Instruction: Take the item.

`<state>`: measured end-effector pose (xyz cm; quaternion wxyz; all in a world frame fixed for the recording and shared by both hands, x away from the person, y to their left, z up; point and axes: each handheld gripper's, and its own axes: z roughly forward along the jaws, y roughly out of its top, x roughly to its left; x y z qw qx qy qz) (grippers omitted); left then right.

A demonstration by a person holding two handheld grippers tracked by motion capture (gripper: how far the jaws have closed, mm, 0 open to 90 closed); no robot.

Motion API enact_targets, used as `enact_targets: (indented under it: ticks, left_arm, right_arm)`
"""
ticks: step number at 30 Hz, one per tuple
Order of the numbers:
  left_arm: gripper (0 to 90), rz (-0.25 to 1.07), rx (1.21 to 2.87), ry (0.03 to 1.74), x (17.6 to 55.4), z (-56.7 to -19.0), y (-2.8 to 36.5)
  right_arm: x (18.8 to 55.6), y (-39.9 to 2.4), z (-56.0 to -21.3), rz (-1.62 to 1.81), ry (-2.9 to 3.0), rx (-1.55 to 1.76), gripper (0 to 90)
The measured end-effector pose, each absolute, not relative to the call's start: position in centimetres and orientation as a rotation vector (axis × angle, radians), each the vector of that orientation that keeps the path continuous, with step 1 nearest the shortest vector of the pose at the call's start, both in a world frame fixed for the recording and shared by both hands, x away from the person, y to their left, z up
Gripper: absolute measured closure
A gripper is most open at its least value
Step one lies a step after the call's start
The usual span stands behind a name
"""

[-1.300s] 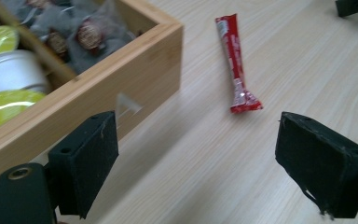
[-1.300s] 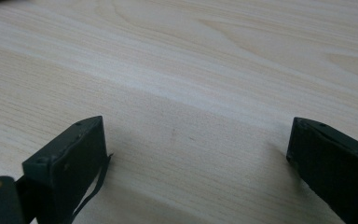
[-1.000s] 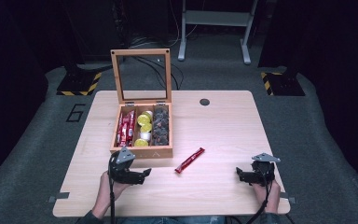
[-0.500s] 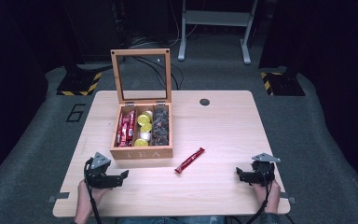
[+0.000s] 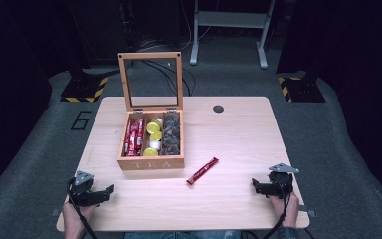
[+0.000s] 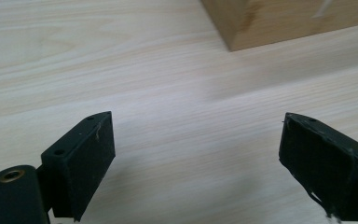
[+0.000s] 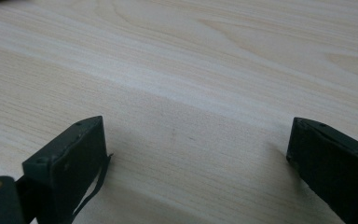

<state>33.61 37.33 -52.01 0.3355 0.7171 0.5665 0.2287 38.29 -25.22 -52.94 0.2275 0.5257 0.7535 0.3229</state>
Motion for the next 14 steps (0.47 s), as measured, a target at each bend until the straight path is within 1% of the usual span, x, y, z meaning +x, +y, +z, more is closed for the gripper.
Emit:
enact_targets:
  ticks: [5,9,14]
  left_arm:
    - [8.8,0.63,1.885,1.527,34.0,-52.8,38.3]
    - [7.6,0.675,1.865,1.533,34.0,-53.2,38.5]
    - [7.7,0.677,1.859,1.538,34.4,-53.2,38.9]
  right_arm:
    - [38.3,-25.2,-52.9,0.889,2.076,1.447,4.0]
    - [38.4,-25.1,-52.9,0.894,2.068,1.46,3.5]
    - [38.4,-25.1,-53.0,0.887,2.061,1.472,1.6]
